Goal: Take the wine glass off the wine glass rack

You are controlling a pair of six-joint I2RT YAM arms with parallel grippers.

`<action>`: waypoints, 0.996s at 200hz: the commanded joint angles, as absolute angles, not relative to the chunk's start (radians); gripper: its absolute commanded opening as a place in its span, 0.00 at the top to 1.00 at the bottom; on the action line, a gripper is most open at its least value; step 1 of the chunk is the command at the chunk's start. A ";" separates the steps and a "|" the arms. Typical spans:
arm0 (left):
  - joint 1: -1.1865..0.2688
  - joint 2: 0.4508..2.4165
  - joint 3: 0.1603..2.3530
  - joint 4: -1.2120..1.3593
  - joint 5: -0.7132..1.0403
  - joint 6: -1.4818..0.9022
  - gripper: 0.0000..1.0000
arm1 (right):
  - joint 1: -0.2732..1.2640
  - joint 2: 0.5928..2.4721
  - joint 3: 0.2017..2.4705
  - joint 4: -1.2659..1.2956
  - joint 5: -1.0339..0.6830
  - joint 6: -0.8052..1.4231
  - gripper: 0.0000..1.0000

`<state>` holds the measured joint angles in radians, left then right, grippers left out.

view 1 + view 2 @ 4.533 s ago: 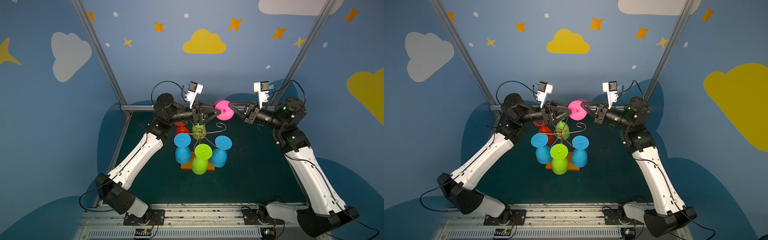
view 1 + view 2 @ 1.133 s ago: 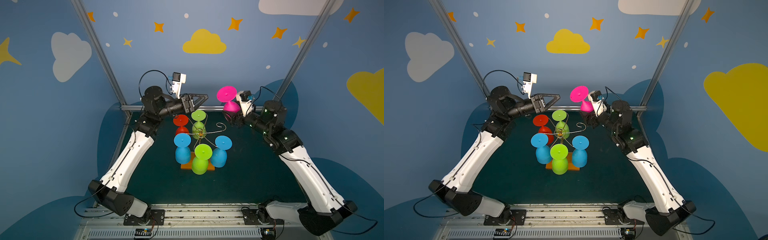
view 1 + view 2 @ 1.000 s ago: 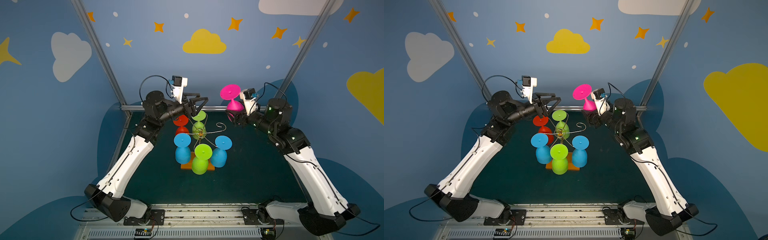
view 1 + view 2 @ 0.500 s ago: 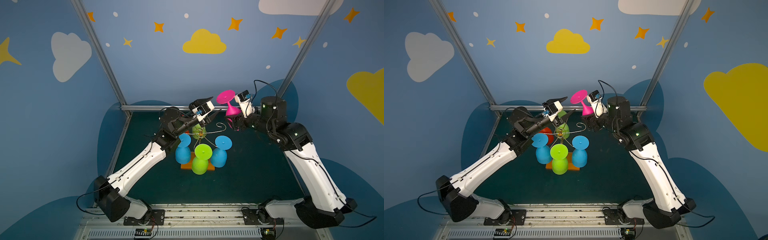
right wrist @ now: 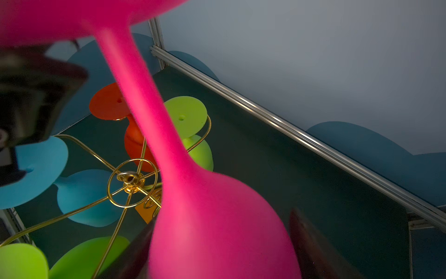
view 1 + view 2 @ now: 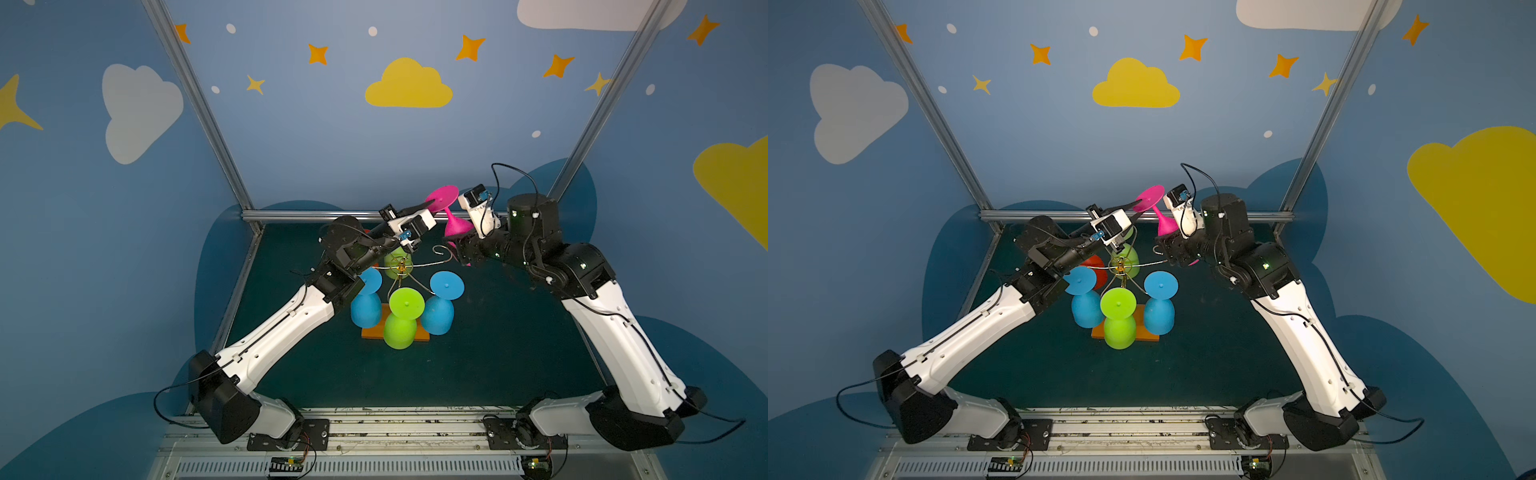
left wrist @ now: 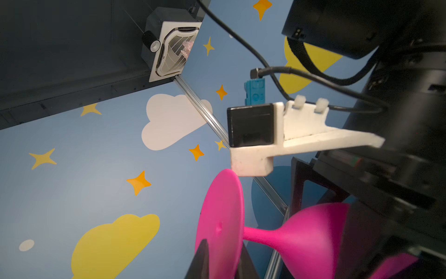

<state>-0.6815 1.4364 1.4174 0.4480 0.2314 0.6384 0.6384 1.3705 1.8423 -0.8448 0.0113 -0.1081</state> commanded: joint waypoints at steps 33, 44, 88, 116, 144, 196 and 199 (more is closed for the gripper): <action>-0.688 1.419 1.421 0.481 0.174 0.664 0.97 | 0.656 1.373 1.863 -0.856 -0.024 -0.087 0.49; -0.687 1.413 1.407 0.496 0.157 0.649 0.97 | 0.654 1.359 1.847 -0.834 -0.043 -0.085 0.34; -0.686 1.368 1.359 0.495 0.034 0.514 0.97 | 0.630 1.239 1.711 -0.636 -0.156 -0.059 0.13; -0.679 1.334 1.328 0.466 -0.032 0.348 0.97 | 0.596 1.119 1.584 -0.443 -0.272 -0.007 0.10; -0.629 1.302 1.312 0.400 -0.037 0.092 0.97 | 0.526 1.002 1.474 -0.282 -0.348 0.089 0.10; -0.539 1.252 1.272 0.383 0.092 -0.165 0.97 | 0.405 0.900 1.386 -0.255 -0.376 0.211 0.12; -0.538 1.252 1.272 0.380 0.097 -0.169 0.97 | 0.400 0.902 1.383 -0.256 -0.383 0.217 0.13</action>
<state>-0.5522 1.2758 1.2789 0.3843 0.0345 -0.0101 0.4332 0.9035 1.4094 -0.3000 -0.3313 0.1329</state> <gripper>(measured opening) 0.050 0.884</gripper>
